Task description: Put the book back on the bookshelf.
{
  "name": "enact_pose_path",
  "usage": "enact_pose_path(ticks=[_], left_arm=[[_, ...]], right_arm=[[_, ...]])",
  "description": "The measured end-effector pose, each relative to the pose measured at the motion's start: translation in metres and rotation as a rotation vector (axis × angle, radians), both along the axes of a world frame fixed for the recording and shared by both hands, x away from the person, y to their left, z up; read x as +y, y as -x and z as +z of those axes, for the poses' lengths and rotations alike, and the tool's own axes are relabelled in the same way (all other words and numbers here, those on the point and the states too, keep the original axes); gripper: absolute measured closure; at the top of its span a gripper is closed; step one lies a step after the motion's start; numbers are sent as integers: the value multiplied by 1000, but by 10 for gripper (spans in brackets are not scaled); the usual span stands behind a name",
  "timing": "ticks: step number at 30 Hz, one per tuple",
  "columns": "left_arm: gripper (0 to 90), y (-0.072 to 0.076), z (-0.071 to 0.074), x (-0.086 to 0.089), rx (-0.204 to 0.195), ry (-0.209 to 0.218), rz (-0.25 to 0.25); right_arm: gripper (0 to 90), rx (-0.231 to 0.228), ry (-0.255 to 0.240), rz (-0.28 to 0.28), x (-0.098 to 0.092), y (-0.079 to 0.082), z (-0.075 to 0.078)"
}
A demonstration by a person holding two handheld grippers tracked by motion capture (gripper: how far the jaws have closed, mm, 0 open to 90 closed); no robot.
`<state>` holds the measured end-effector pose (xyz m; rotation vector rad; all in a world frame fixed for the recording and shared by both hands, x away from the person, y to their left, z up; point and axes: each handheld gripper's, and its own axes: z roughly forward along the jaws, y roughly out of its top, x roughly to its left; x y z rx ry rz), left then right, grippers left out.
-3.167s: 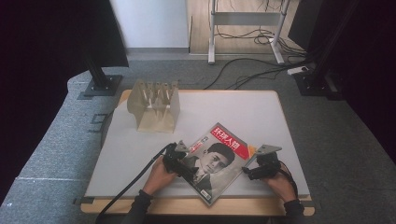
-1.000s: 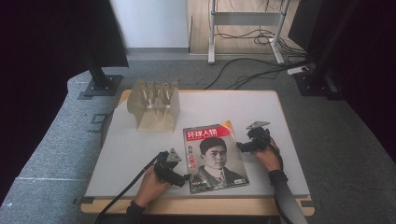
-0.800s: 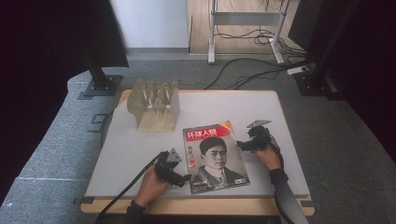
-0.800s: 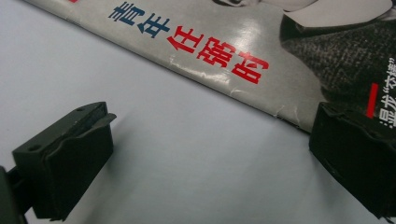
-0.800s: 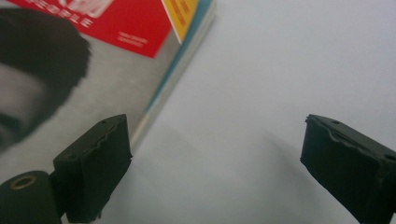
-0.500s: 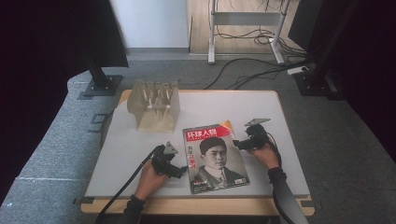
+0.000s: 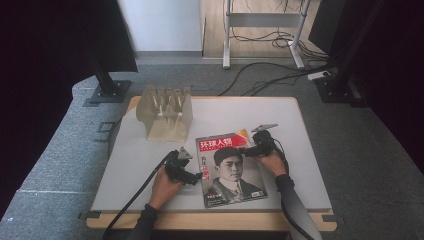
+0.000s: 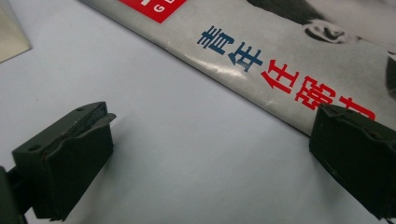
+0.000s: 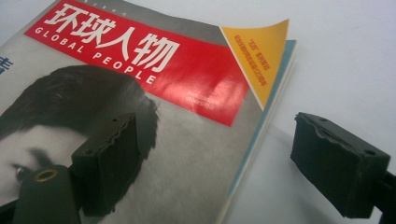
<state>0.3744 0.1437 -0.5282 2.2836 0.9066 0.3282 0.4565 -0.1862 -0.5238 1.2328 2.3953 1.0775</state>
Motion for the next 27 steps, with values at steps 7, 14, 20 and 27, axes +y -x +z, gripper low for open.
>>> enact_pose_path(ticks=[7, 14, 20, 27], left_arm=[[0, 0, 0, -1, 0, 4, 2], [0, -1, 0, -1, 0, 3, 2], [0, -1, 0, -1, 0, 3, 2], [0, -1, 0, -1, 1, 2, 2]], right_arm=[[168, 2, -23, -12, 5, -8, -2], [229, 20, -40, -21, 7, -7, -1], [305, 60, -99, -29, -4, -1, 1], [338, 103, -158, -46, -11, 3, 1]])
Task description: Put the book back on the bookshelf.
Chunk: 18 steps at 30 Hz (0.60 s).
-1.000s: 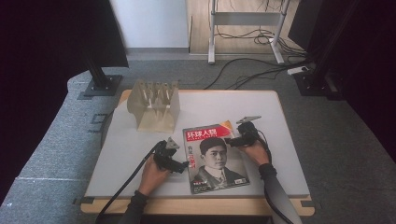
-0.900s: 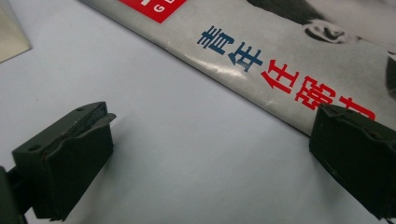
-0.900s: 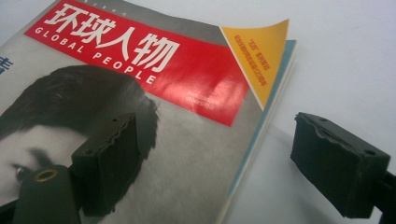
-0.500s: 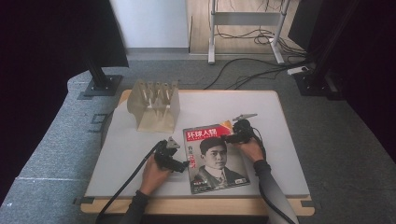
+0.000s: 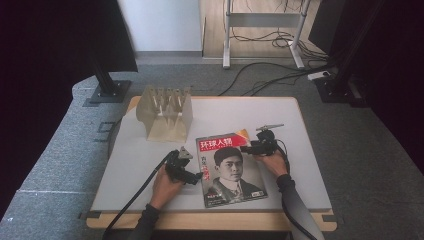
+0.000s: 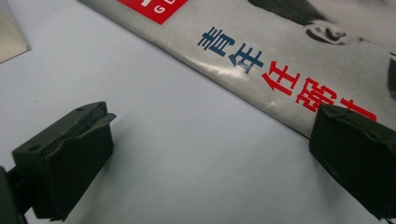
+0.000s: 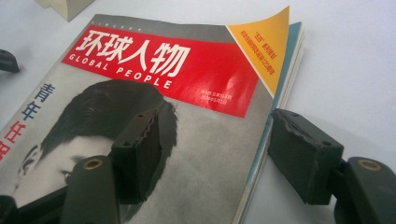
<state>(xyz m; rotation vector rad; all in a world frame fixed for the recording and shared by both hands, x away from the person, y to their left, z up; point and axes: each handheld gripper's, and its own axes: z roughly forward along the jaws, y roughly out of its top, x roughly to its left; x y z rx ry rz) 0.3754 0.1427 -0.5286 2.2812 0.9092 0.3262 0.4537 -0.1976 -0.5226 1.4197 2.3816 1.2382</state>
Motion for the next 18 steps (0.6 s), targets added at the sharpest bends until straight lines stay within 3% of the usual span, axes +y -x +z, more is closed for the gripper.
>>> enact_pose_path(ticks=[10, 14, 18], left_arm=[[0, 0, 0, 0, -1, -3, 2], [0, 0, 0, -1, 1, 0, 5], [0, 0, 0, -1, 1, 0, 5]], right_arm=[[376, 20, -95, -59, 2, -19, -5], [397, 38, -150, -76, -3, -16, -7], [441, 82, -210, -46, -6, -10, -9]])
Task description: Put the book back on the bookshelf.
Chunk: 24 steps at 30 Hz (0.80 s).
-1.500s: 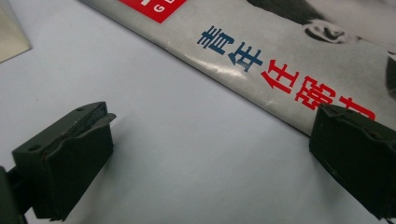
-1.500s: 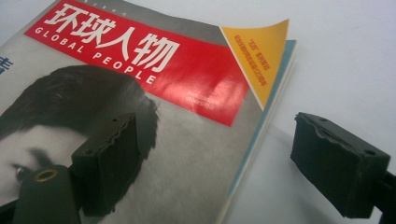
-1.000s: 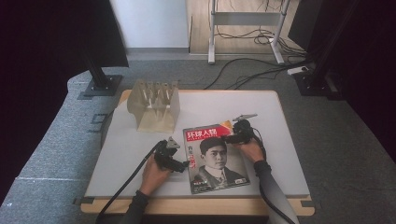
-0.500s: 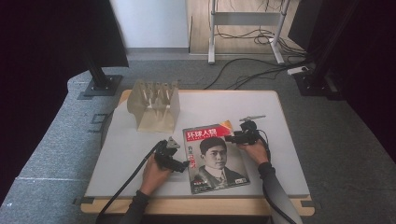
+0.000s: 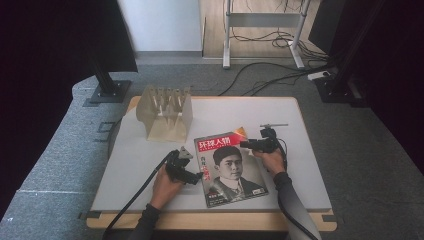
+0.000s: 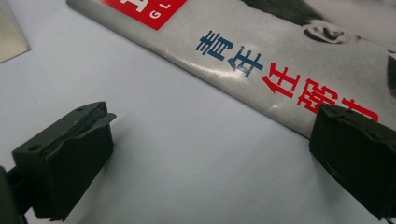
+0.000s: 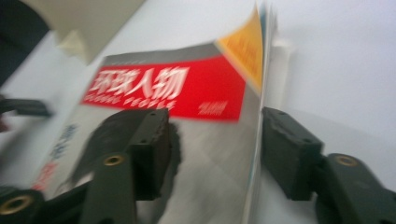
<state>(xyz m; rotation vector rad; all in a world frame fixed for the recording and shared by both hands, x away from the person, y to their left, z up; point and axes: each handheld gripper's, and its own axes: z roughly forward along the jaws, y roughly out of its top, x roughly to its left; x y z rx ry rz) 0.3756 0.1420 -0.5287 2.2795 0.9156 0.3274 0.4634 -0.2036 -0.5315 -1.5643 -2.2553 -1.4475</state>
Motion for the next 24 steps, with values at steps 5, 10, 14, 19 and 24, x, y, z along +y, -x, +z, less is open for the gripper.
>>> enact_pose_path(ticks=[5, 10, 14, 19, 24], left_arm=[[0, 0, 0, 0, 0, 0, 0], [0, 0, 0, 0, -1, 0, 0], [0, 0, 0, 0, -1, -1, 1], [0, 0, 0, 0, -2, -2, 0], [0, 0, 0, 0, -1, -2, 0]], right_arm=[[492, -47, 110, 27, 9, 5, 7], [655, -98, 188, 46, 16, 2, 14], [835, -181, 328, 72, 27, 9, 23], [858, -239, 429, 113, 38, 18, 37], [859, -296, 518, 146, 52, 29, 53]])
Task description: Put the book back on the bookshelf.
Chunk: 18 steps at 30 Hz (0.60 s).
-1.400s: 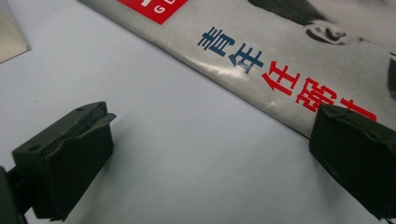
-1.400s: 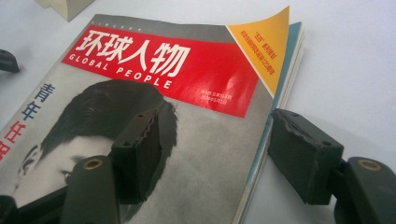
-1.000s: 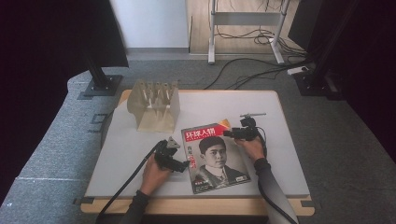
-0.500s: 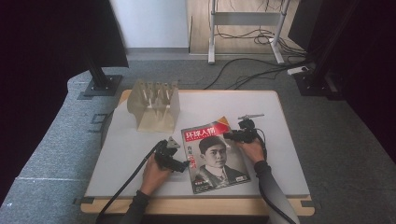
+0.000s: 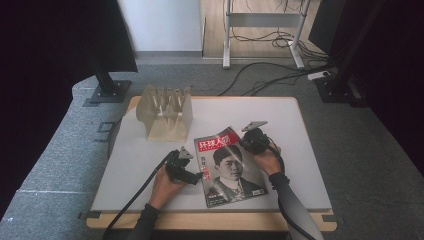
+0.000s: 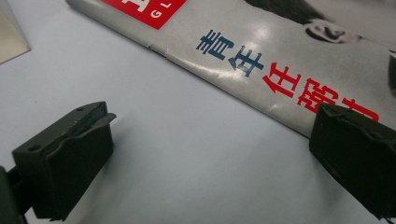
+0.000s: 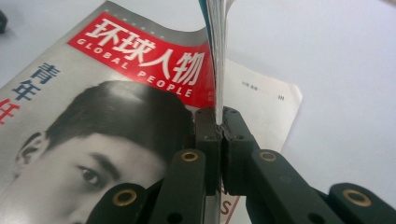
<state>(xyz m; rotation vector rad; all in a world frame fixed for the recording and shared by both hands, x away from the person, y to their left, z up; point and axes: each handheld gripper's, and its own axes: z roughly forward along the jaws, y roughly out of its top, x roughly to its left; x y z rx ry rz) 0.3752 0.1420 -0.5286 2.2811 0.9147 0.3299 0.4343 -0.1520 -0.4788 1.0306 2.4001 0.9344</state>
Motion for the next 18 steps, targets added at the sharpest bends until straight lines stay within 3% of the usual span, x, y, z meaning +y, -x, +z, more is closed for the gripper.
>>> enact_pose_path(ticks=[4, 11, 15, 18], left_arm=[[0, 0, 0, 0, 2, -2, -4], [13, -1, 2, 3, 16, 1, -10], [31, -1, 7, 6, 59, 42, -17], [46, -1, 13, 9, 64, 85, -23]], right_arm=[[861, -36, 37, 23, 8, 8, 11], [862, -94, 31, 59, 15, 23, 33], [863, -122, 20, 78, 18, 31, 45], [863, -138, 14, 89, 20, 36, 54]])
